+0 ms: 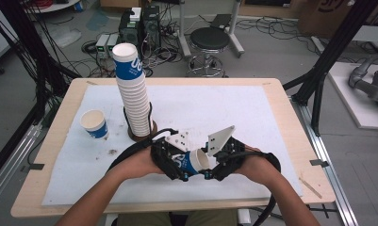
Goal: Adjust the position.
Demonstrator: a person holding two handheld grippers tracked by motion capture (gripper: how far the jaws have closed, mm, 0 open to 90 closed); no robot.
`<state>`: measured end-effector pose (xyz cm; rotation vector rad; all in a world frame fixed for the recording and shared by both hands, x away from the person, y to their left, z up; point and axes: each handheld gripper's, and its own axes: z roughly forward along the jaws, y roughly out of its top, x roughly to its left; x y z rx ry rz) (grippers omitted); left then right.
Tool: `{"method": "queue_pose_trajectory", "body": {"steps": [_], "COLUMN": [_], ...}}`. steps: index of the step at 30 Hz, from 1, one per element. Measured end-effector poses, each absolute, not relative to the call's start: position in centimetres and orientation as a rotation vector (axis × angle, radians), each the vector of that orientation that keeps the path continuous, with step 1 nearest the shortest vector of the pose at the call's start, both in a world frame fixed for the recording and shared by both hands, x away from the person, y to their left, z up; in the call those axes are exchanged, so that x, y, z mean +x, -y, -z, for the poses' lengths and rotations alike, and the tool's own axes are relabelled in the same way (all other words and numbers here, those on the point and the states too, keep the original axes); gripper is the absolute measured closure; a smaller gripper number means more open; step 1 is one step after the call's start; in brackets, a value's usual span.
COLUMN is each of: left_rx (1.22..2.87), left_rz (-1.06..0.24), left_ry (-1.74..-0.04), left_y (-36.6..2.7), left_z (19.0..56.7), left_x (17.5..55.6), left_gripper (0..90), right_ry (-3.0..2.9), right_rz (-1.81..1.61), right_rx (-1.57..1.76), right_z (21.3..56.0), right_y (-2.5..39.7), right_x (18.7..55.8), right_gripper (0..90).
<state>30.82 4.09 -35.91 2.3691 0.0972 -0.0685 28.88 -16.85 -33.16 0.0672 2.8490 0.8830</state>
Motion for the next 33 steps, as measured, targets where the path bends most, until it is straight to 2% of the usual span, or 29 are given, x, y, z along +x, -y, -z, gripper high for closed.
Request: {"method": "queue_pose_trajectory", "body": {"steps": [8,13,22,33], "left_rx": [2.360,2.328,2.235,2.060], "left_rz": [0.077,0.087,0.133,0.093], "left_ry": [-0.089,-0.097,-0.111,-0.144], "left_y": [-4.0,-4.1,-4.8,-6.0], "left_z": [36.2,36.3,36.7,37.8], "left_x": [30.8,30.8,31.1,31.5], "left_gripper": [30.6,27.9,27.4,26.8], "right_ry": [-2.862,-2.862,-2.782,-2.567], "right_rz": [-0.871,-0.901,-1.153,-1.506], "right_rx": [0.066,0.091,0.152,0.343], "right_z": [33.2,33.1,32.8,31.5], "right_y": [16.7,16.8,17.8,20.7], "right_x": [28.9,29.0,29.1,29.3], "right_gripper": [31.4,23.4,20.3,20.2]}}
